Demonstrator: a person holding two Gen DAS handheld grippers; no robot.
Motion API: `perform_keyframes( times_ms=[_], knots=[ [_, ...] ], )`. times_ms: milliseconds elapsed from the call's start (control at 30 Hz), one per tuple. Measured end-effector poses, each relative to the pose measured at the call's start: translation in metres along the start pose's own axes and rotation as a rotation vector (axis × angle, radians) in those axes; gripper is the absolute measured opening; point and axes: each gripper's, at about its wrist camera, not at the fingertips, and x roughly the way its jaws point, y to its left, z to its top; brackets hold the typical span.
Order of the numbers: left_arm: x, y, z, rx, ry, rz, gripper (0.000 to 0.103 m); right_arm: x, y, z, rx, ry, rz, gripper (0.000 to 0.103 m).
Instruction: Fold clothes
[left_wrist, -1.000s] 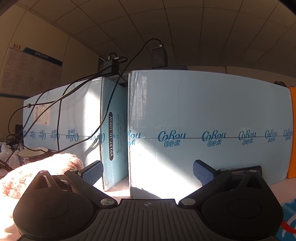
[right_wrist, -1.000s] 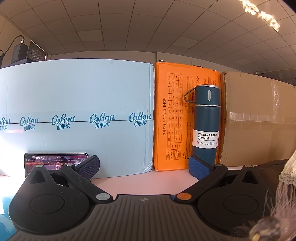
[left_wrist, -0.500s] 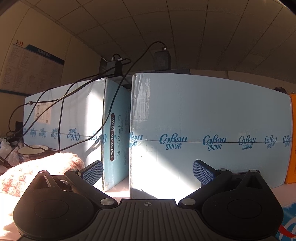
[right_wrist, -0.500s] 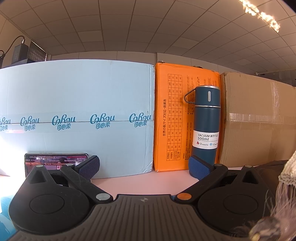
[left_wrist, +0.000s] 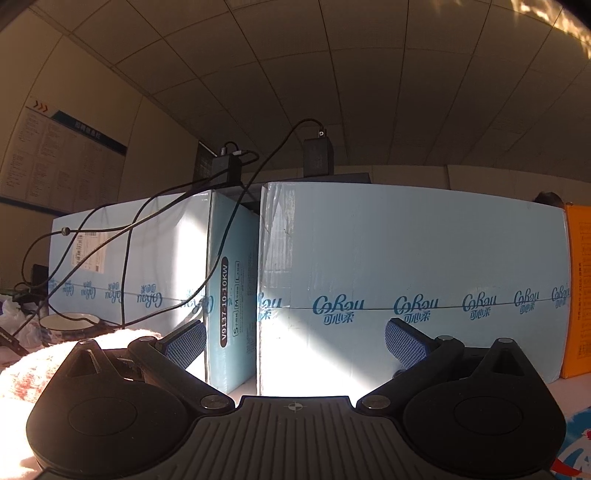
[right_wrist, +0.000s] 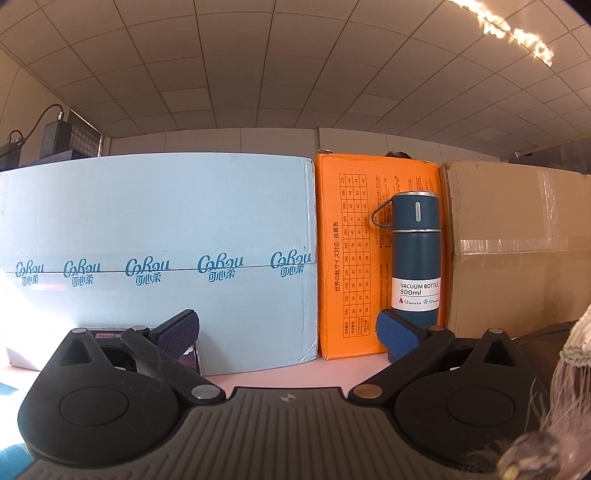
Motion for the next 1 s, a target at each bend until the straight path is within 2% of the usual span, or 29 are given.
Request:
perform_keyframes(
  times_ms=[167, 667, 1000],
  knots=[
    [-0.005, 0.001, 0.001, -0.001, 0.006, -0.008, 0.103, -0.007, 0.007, 0.000, 0.006, -0.004, 0.035, 0.103],
    [0.003, 0.006, -0.001, -0.032, 0.072, -0.014, 0.103, -0.006, 0.012, 0.000, -0.015, 0.034, 0.036, 0.103],
    [-0.003, 0.008, 0.004, -0.042, 0.063, -0.021, 0.103, -0.005, 0.013, 0.000, 0.051, 0.130, -0.007, 0.103]
  ],
)
